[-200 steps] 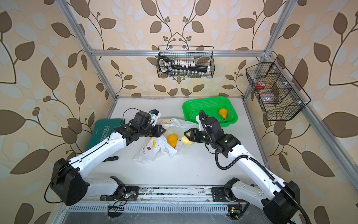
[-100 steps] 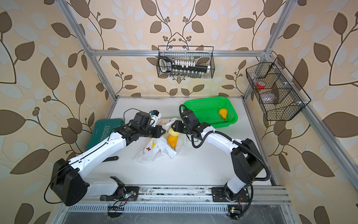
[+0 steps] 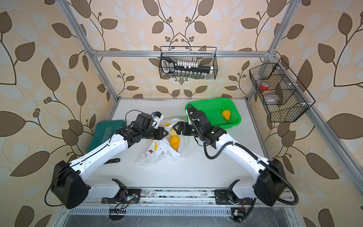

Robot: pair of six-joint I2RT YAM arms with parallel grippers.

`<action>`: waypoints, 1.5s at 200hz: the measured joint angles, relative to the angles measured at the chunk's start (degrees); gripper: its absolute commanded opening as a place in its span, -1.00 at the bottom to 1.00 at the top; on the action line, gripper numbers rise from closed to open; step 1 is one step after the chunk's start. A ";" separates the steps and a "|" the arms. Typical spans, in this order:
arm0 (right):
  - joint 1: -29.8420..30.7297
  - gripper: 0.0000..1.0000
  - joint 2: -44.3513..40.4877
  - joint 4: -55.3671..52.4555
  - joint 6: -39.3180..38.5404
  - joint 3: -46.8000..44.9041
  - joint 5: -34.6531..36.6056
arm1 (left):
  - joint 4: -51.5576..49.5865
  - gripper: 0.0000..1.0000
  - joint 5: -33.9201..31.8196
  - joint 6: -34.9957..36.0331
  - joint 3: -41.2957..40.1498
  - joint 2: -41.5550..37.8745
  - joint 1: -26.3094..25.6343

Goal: Place the pears into plastic bags & tie knots
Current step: Pick up the pear from the basket.

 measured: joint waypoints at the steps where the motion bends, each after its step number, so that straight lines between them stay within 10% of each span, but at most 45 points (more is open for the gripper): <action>1: -0.07 0.80 -0.35 -0.09 -0.07 -0.04 0.00 | 0.00 -1.00 -0.02 0.00 0.00 0.00 0.00; 43: -16.61 0.82 -8.46 -4.20 -3.23 -0.42 4.81 | 0.17 -1.00 0.02 -0.04 0.00 0.00 -0.02; 121: -33.57 0.88 33.51 -6.49 -9.33 18.14 24.94 | 0.33 -1.00 0.07 -0.04 0.00 0.00 0.00; 267: -36.30 0.83 59.30 -11.45 -13.94 42.10 29.27 | 1.29 -1.00 1.55 -0.09 0.00 0.00 0.00; 300: -36.39 0.48 61.79 -12.24 -15.56 43.87 29.20 | 1.40 -1.00 1.55 -0.09 0.00 0.00 -0.02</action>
